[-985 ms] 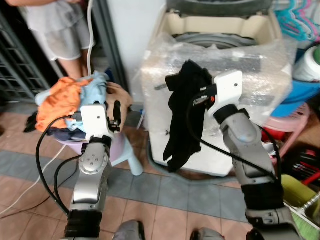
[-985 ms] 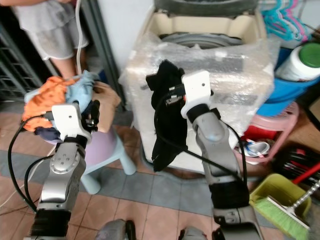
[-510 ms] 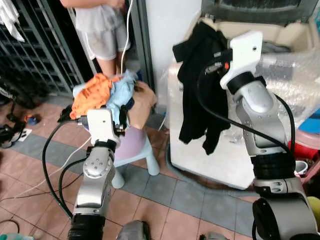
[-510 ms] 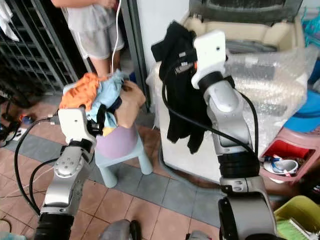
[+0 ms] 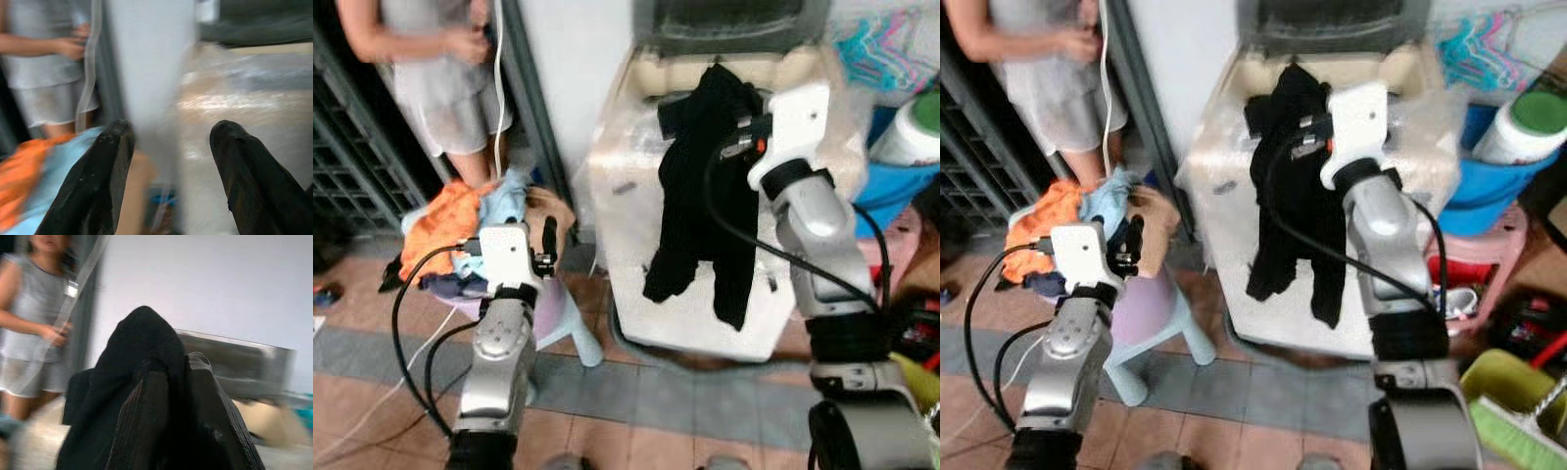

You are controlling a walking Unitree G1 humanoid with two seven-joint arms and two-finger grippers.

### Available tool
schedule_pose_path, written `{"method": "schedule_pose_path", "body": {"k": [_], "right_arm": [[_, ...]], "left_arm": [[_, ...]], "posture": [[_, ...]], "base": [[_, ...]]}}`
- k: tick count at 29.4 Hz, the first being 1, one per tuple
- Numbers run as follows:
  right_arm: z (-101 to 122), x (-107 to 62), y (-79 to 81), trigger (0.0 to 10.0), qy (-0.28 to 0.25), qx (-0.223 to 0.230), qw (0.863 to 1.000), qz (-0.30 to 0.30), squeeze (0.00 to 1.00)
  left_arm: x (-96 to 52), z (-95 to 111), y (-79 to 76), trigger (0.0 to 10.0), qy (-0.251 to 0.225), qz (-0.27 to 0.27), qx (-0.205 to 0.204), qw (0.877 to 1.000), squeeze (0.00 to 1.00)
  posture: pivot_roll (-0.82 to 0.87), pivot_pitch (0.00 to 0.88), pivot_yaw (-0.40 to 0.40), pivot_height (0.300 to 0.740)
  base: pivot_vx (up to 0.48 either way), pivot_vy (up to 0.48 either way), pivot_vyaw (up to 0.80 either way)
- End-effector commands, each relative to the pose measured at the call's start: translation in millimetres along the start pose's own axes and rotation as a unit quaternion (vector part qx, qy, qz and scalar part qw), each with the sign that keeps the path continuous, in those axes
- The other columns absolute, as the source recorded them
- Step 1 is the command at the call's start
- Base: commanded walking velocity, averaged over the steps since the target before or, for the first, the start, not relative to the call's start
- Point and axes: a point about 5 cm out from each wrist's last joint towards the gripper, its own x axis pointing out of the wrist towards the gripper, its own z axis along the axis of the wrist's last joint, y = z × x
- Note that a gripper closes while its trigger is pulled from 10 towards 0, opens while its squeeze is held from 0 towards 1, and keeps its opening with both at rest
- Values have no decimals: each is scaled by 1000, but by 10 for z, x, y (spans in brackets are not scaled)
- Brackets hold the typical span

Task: Clothes washing

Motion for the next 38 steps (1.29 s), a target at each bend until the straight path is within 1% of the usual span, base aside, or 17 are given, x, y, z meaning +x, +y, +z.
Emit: {"method": "schedule_pose_path", "body": {"k": [1, 7, 14, 16, 19, 20, 22, 23, 24, 25, 27, 29, 30, 33, 34, 35, 38], "right_arm": [[121, 77, 107, 10000, -28, 2, 999, 20, 0], [113, 58, 100, 10000, -27, -1, 999, 21, 0], [123, 80, 172, 10000, -29, -3, 998, 48, 0], [199, 195, 274, 10000, -39, -1, 994, 106, 0], [327, 341, 330, 10000, -55, -4, 987, 150, 0], [527, 551, 248, 10000, -79, -6, 987, 141, 0], [661, 672, 160, 10000, -94, -10, 988, 122, 0], [777, 749, 69, 10000, -109, -25, 989, 100, 0], [777, 749, 69, 10000, -109, -25, 989, 100, 0], [892, 804, -16, 10000, -123, -46, 988, 81, 0], [1152, 902, -269, 10000, -149, -83, 985, 15, 0], [1419, 926, -673, 10000, -169, -70, 978, -96, 0], [1438, 917, -736, 10000, -170, -70, 977, -111, 0], [1310, 891, -771, 10000, -154, -72, 978, -121, 0], [1093, 859, -699, 10000, -131, -83, 982, -107, 0], [868, 798, -635, 10000, -104, -79, 987, -98, 0], [476, 650, -510, 10000, -60, -51, 993, -83, 0]], "left_arm": [[-21, -21, 117, 10000, 6, 16, 11, 1000, 0], [-37, -30, 95, 10000, 11, 16, 1, 1000, 0], [-56, -35, 75, 10000, 11, 13, 3, 1000, 0], [-52, -42, 65, 10000, 13, 12, 0, 1000, 0], [-39, -45, 52, 10000, 14, 10, -1, 1000, 0], [-22, -36, 33, 10000, 11, 6, 1, 1000, 0], [-9, -32, 20, 10000, 9, 5, 2, 1000, 0], [-1, -24, 9, 10000, 8, 5, 2, 1000, 0], [-1, -24, 9, 10000, 8, 5, 2, 1000, 0], [3, -17, 3, 10000, 6, 5, 3, 1000, 0], [2, -14, 0, 10000, 5, 9, 3, 1000, 0], [-23, -33, -1, 10000, 9, 12, 3, 1000, 0], [-32, -38, -3, 10000, 9, 13, 3, 1000, 0], [-54, -52, -8, 10000, 11, 15, 2, 1000, 0], [-61, -56, -10, 10000, 13, 18, 1, 1000, 0], [-70, -57, -9, 10000, 13, 20, 1, 1000, 0], [-77, -56, -3, 10000, 14, 21, 1, 1000, 0]], "posture": [[-93, 0, 97, 740], [-93, 0, 97, 740], [-93, 0, 94, 740], [-95, 0, 95, 740], [-101, 0, 95, 740], [-103, 0, 94, 740], [-101, 0, 91, 740], [-98, 0, 86, 740], [-98, 0, 86, 740], [-96, 0, 84, 740], [-95, 0, 80, 740], [-91, 0, 71, 740], [-91, 0, 71, 740], [-89, 0, 65, 740], [-87, 0, 63, 740], [-84, 0, 63, 740], [-84, 0, 67, 740]], "base": [[435, 0, 0], [437, 0, 0], [412, 243, 0], [412, 244, 0], [410, 246, 0], [409, 247, 0], [411, 246, 0], [0, 0, 0], [0, 0, 0], [0, 0, 0], [0, 0, 0], [0, 0, 0], [0, 0, 0], [0, 0, 0], [0, 0, 0], [0, 0, 0], [0, 0, 0]]}}
